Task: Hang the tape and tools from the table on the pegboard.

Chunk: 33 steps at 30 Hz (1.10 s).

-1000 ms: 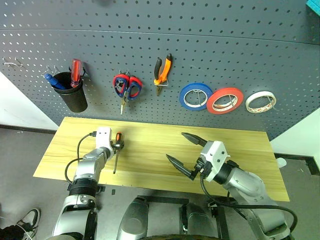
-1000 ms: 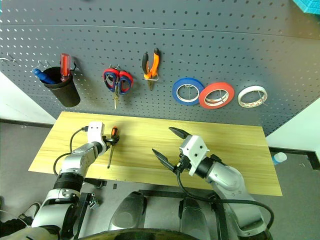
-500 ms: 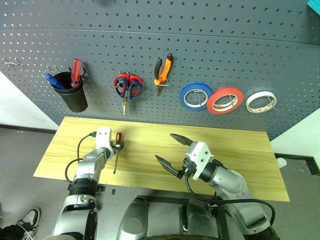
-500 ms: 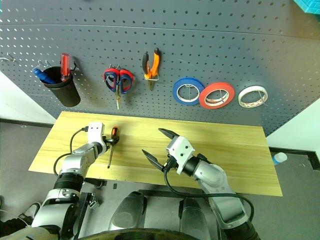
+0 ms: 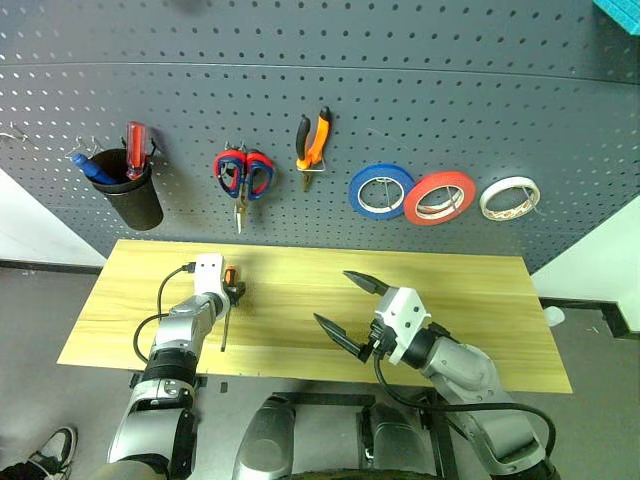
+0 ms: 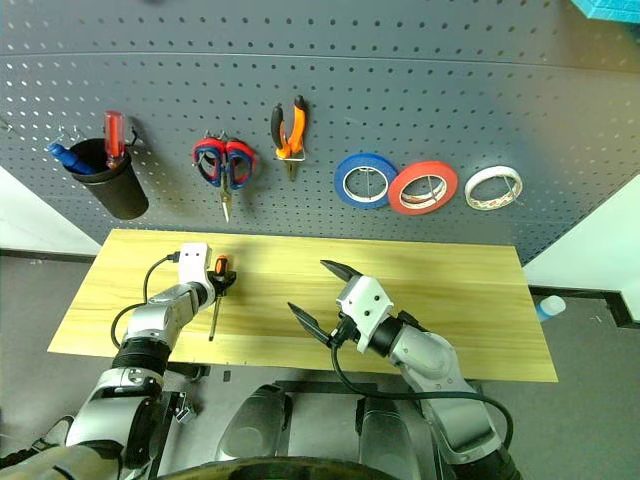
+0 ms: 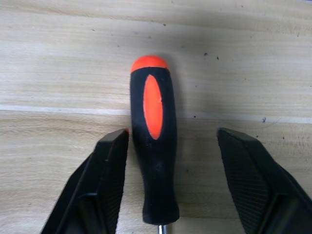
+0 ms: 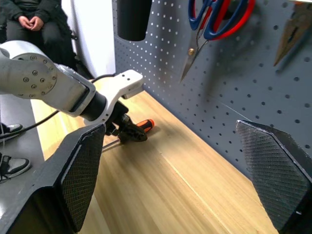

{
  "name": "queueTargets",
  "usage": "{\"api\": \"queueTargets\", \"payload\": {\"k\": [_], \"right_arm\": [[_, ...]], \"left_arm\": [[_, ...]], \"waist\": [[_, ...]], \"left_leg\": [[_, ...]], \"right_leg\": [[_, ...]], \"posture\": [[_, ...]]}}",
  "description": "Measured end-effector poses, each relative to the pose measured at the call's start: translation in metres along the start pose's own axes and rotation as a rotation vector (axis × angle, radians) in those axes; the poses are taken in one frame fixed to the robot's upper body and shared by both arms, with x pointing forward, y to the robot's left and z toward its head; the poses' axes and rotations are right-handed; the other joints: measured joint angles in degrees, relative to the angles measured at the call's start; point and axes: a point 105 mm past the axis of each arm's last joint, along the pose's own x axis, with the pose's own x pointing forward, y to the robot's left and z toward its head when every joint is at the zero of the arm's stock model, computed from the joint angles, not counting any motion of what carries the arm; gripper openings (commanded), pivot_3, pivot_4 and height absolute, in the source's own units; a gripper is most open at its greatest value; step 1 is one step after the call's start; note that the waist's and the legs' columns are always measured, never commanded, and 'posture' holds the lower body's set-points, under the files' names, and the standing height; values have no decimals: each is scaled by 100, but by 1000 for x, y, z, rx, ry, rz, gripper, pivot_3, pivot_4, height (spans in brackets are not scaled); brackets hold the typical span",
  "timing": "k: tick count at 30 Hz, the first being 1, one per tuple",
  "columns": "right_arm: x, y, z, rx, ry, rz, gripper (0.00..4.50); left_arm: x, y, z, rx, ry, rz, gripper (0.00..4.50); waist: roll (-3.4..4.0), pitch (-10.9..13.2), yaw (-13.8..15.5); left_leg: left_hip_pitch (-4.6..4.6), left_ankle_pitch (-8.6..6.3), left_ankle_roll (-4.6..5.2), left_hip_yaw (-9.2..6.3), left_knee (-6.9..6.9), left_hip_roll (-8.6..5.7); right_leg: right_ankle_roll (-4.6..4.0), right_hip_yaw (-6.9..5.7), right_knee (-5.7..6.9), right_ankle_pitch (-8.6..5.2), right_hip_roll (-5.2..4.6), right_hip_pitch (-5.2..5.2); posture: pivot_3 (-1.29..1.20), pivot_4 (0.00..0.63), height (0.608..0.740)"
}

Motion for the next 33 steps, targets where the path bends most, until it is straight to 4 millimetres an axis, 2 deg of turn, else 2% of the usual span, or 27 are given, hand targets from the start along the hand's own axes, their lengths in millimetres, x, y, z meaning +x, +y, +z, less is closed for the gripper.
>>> {"api": "queueTargets", "payload": {"k": [3,5,14,18,23,27,33], "right_arm": [[-2,-3,0,-3,6,-13,4500],[-2,-4,0,-4,6,-17,4500],[-3,-8,0,-10,8,-32,4500],[-4,-9,0,-13,8,-35,4500],[-4,-11,1,-21,6,-38,4500],[-4,-12,0,-26,2,-40,4500],[-3,-16,-1,-33,2,-45,4500]], "left_arm": [[0,1,-2,1,6,6,1404],[0,1,-2,2,6,8,909],[-1,0,-2,18,5,3,889],[-8,-5,3,70,-45,-23,889],[-38,-23,27,120,-217,-157,889],[-74,-36,47,194,-407,-258,889],[-112,-41,51,271,-570,-280,889]], "waist": [[-1,2,-16],[0,2,-15],[0,2,-13],[0,3,-13],[0,3,-4],[1,3,-3],[0,3,6]], "left_leg": [[0,0,0,0,-1,0],[0,0,0,0,-3,0],[-2,0,0,0,-5,0],[-5,0,-1,0,-10,0],[-22,0,-2,-1,-10,1],[-28,-1,-1,0,-10,1],[-36,-1,-1,-1,-8,1]], "right_leg": [[1,0,-1,-1,0,-1],[2,0,-1,-1,0,-2],[4,0,-3,-2,-1,-3],[4,0,-6,-3,-2,-6],[4,0,-8,-3,-4,-21],[4,1,-13,-3,-6,-23],[4,0,-15,-4,-6,-27]], "posture": [[264,159,681],[264,159,681],[270,151,681],[273,145,681],[283,139,681],[291,133,681],[314,128,681]]}}
